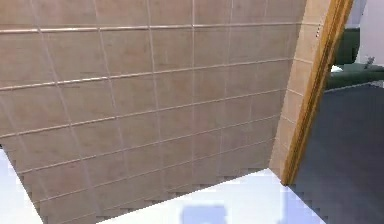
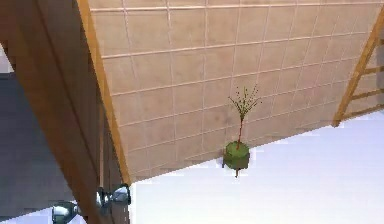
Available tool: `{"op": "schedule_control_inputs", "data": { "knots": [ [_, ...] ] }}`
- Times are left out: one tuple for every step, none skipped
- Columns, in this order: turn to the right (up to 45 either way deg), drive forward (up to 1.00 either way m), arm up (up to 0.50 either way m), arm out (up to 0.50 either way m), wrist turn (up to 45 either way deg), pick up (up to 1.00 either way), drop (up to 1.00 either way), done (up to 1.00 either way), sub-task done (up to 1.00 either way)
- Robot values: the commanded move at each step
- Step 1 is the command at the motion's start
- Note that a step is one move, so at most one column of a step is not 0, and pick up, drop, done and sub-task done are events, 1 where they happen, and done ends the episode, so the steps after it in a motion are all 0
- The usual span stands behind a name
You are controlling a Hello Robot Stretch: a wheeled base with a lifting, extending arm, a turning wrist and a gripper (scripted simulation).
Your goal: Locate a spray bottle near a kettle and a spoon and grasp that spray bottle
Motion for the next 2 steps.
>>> {"op": "schedule_control_inputs", "data": {
  "knots": [
    [9.0,0.0,0.0,0.0,0.0,0.0,0.0,0.0,0.0],
    [0.0,0.6,0.0,0.0,0.0,0.0,0.0,0.0,0.0]
  ]
}}
